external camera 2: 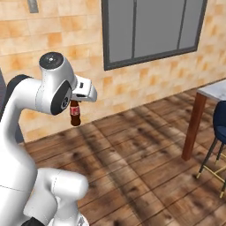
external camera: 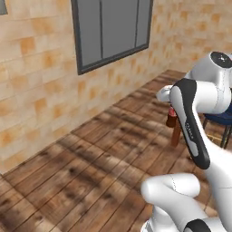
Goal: Place the large bottle from the dining counter next to the other large bottle outside the sink, and place the small bottle from the dining counter next to the other small bottle inside the sink.
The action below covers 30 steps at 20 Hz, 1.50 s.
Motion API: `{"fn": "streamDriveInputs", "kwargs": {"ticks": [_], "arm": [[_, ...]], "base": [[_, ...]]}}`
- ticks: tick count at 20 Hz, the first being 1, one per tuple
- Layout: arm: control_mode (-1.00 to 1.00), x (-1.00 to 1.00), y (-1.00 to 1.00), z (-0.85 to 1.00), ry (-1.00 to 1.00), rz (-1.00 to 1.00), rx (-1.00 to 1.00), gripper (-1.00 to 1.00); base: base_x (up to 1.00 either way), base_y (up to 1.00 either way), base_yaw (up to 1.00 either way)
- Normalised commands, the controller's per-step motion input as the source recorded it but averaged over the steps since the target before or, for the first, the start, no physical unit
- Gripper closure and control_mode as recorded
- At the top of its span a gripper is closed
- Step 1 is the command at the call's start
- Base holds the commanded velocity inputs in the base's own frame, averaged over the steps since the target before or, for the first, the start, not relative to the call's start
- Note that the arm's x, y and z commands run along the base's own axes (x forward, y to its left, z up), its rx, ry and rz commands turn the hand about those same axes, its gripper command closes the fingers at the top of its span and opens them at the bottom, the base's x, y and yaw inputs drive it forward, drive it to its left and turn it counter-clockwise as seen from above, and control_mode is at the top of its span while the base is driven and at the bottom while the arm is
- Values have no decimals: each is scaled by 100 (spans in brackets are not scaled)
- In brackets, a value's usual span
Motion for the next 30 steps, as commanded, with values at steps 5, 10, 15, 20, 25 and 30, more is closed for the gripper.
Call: {"fn": "streamDriveInputs", "kwargs": {"ticks": [5, 10, 15, 20, 25, 30], "arm": [[100, 0, 0, 0, 0, 0, 0, 100], [100, 0, 0, 0, 0, 0, 0, 100], [100, 0, 0, 0, 0, 0, 0, 100], [100, 0, 0, 0, 0, 0, 0, 100], [100, 0, 0, 0, 0, 0, 0, 100], [100, 0, 0, 0, 0, 0, 0, 100]], "base": [[-6, 23, 25], [-7, 27, 24], [-9, 30, 24], [-13, 32, 23], [-2, 14, 25], [0, 6, 25]]}}
